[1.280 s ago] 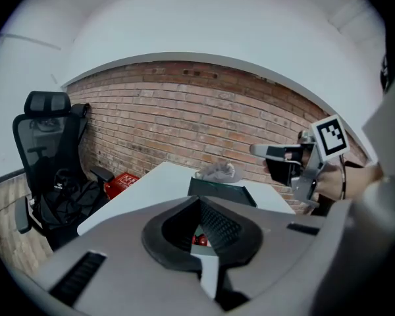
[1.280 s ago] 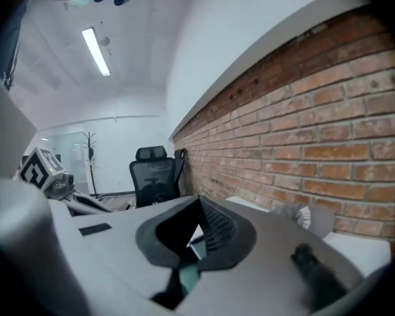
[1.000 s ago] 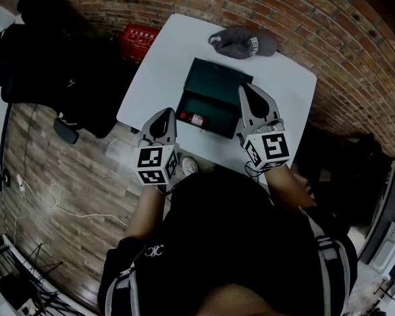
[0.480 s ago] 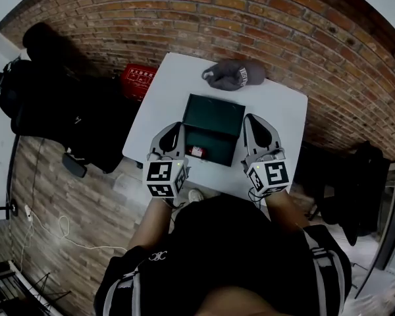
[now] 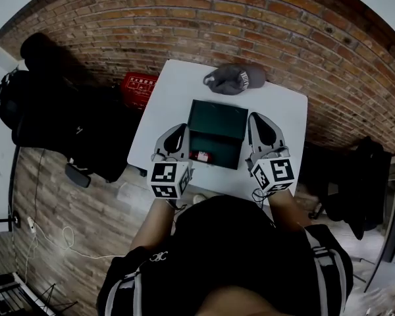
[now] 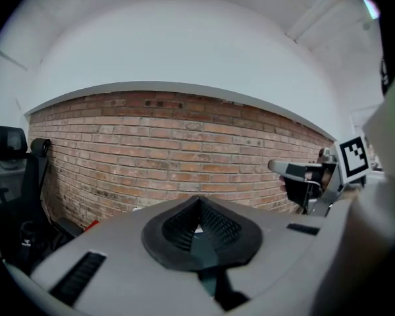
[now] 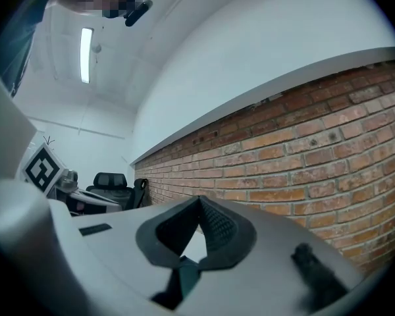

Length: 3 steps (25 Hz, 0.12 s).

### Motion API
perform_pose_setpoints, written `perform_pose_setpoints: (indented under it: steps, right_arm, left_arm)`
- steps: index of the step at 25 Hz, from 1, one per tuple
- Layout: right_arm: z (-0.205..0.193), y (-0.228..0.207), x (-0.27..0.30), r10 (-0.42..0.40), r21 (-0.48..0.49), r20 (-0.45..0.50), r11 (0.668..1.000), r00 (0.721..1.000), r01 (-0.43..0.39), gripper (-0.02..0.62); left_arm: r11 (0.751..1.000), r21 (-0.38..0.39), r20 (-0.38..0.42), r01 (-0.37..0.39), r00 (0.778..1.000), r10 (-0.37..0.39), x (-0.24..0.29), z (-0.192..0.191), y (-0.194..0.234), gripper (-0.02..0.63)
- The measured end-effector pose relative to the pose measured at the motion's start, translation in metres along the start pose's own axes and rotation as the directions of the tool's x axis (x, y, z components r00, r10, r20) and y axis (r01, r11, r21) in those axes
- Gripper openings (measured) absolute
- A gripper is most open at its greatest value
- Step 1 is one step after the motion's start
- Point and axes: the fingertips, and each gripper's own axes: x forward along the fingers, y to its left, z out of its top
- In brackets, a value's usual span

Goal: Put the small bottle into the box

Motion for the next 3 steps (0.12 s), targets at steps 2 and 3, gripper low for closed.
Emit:
perform_pose_setpoints:
  steps: [2,3]
  right_arm:
    - [-0.0010,0.0065,0.0014,-0.003,-0.007,0.001,1.000,1.000,0.003,0.031]
    - [-0.0016,0.0098,0.0020,-0.005,-0.011,0.001,1.000,1.000,0.005,0.031]
  left_arm:
    - [1.000,0.005,0.001,0.021,1.000,-0.021,-0.0005,0.0010,0.0008,0.012]
    - [0.999,0.009,0.002,0.031,1.000,-0.031,-0.0009,0.0016,0.0012,0.012]
